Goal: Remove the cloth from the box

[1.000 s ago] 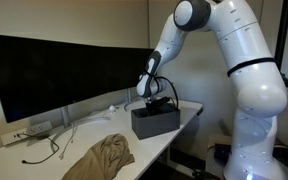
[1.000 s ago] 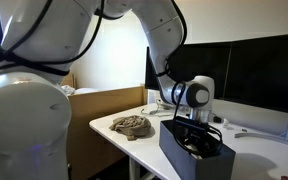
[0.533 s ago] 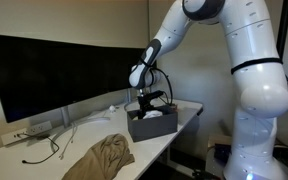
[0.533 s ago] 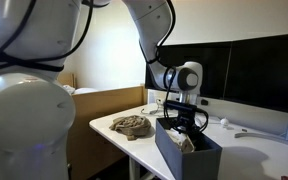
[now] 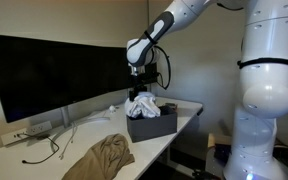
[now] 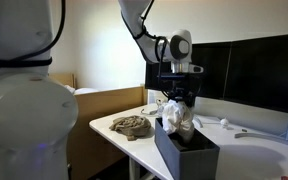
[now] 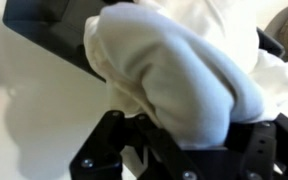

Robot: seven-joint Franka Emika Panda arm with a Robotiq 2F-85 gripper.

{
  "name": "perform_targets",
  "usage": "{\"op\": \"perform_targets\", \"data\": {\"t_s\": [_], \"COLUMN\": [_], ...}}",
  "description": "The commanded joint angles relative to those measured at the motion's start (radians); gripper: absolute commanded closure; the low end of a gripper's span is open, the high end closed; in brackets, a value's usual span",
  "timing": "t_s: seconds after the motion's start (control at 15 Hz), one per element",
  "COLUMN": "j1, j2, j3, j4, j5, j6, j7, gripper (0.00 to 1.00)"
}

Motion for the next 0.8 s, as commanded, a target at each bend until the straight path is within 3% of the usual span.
{"op": "perform_targets", "data": {"t_s": [0.0,0.4,0.73], "j1": [0.016,0.049,0.104], "j2": [-0.170,-0.276,-0.230], "j3": [0.050,0.236,0.375], "j4": [-0.044,-0.019,0.010], "j5": [-0.094,-0.247,-0.284], "j6": [-0.022,-0.010,-0.023], "j7": [0.112,0.367,0.482], "gripper": [0.98,0.98,0.98]}}
